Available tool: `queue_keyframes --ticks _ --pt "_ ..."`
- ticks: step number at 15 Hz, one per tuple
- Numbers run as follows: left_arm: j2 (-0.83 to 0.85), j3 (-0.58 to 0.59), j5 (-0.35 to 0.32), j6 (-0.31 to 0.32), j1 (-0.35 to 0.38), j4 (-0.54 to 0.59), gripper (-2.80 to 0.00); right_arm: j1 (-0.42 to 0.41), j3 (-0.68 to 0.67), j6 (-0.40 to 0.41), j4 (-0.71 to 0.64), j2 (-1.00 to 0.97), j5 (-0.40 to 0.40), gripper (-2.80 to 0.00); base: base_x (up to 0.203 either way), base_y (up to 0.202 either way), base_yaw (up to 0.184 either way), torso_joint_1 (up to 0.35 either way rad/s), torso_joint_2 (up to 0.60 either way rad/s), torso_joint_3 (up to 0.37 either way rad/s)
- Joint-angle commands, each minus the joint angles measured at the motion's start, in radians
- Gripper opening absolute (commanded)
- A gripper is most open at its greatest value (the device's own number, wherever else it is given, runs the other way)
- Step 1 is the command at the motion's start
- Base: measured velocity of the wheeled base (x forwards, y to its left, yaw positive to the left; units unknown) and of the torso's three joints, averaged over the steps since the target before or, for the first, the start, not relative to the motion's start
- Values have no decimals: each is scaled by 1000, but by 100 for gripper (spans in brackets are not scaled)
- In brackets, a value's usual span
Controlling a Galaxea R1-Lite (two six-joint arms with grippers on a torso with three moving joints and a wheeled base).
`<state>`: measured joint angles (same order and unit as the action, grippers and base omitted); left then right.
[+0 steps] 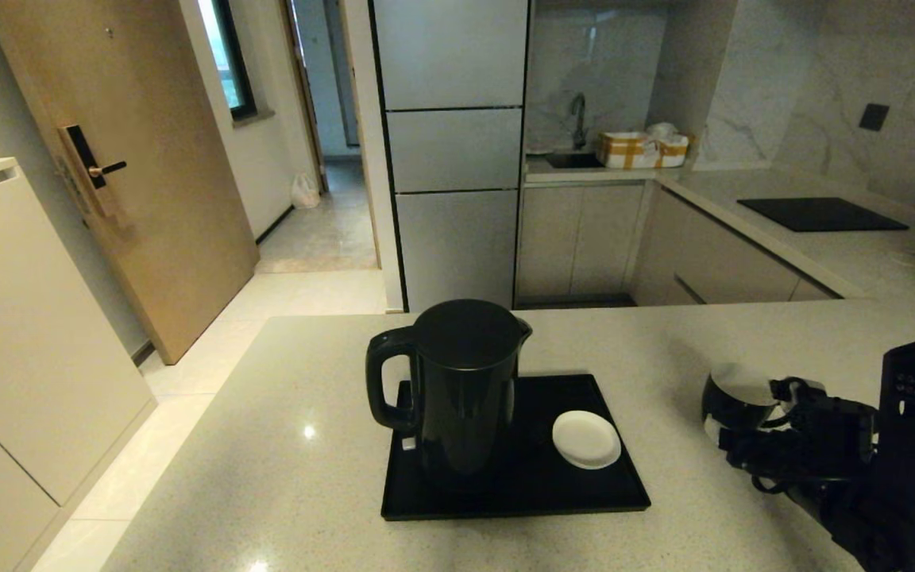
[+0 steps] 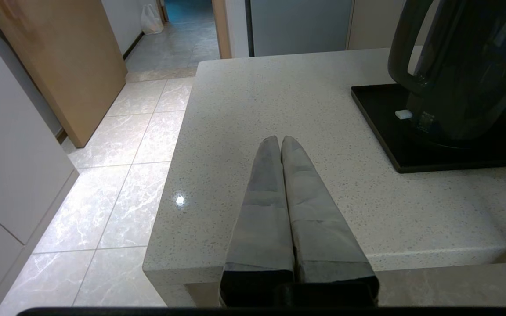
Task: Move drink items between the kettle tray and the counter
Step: Pick up the kettle
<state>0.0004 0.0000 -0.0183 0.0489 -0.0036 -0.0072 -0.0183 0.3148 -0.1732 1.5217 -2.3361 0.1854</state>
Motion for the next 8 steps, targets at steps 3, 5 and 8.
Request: queue_keyframes --ticks 3,5,8 --pt "0 0 0 0 1 0 -280 6 -126 -33 2 249 -73 -280 0 0 0 0 0 0" --pt "0 0 0 0 1 0 -280 28 -153 -32 -76 488 -89 -280 0 0 0 0 0 0" --pt "0 0 0 0 1 0 -280 54 -59 -22 -503 954 -101 -280 0 0 0 0 0 0"
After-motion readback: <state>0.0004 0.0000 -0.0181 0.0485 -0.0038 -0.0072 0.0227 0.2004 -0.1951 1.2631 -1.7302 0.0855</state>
